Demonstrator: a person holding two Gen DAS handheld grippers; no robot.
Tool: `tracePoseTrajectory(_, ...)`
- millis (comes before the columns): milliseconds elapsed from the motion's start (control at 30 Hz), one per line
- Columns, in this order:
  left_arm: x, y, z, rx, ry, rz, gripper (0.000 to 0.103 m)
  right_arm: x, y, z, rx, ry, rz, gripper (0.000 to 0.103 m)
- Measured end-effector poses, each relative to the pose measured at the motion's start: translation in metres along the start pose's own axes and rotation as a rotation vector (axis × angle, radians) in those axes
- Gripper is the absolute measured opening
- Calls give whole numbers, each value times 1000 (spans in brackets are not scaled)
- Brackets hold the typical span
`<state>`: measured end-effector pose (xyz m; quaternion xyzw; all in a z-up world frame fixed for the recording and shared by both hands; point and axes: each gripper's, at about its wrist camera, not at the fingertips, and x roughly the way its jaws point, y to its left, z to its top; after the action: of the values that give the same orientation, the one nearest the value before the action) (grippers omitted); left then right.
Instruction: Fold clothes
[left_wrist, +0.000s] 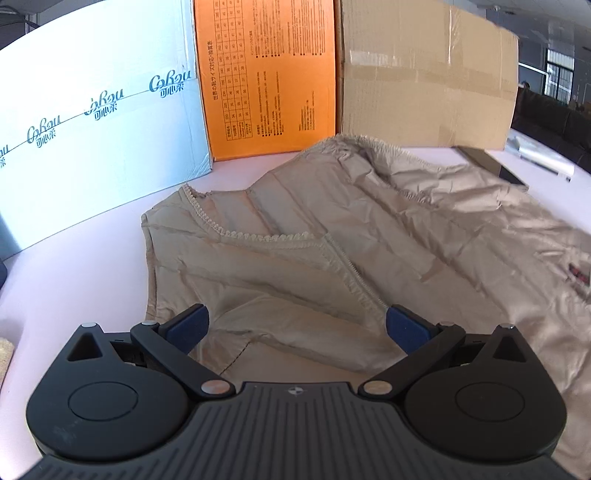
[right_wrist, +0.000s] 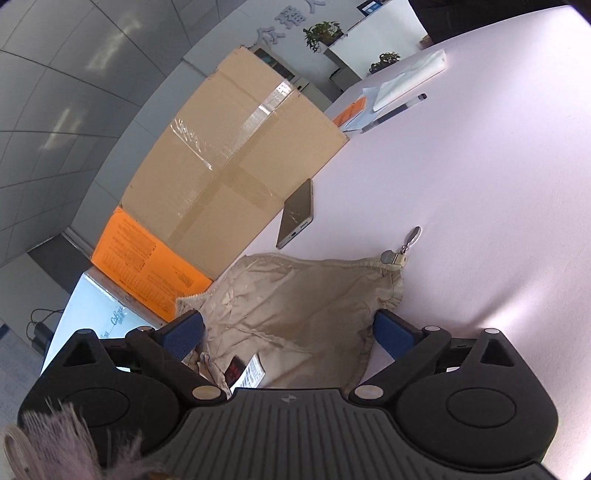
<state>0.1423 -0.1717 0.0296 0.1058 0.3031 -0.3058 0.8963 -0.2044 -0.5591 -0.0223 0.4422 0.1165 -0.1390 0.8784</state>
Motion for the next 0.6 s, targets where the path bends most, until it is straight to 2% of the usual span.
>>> tracePoseTrajectory(133,-26,-3,19,-35,-25,-72,103,-4,0,5,26,3,-11,99)
tracePoseTrajectory(233,-32,-21,35,56,-16,-39,103,-13,-3,10,52,-5,-29,99)
tracePoseTrajectory(400,-12,-66,56,280,44,84,103,-20,-4,16,27,23,-78,99)
tracePoseTrajectory(500,3,-86,66,334,72,72,103,-12,-2,22,-9,75,-105,99)
tracePoseTrajectory(600,21,-100,72,331,89,29,103,0,-5,29,-41,112,-101,103)
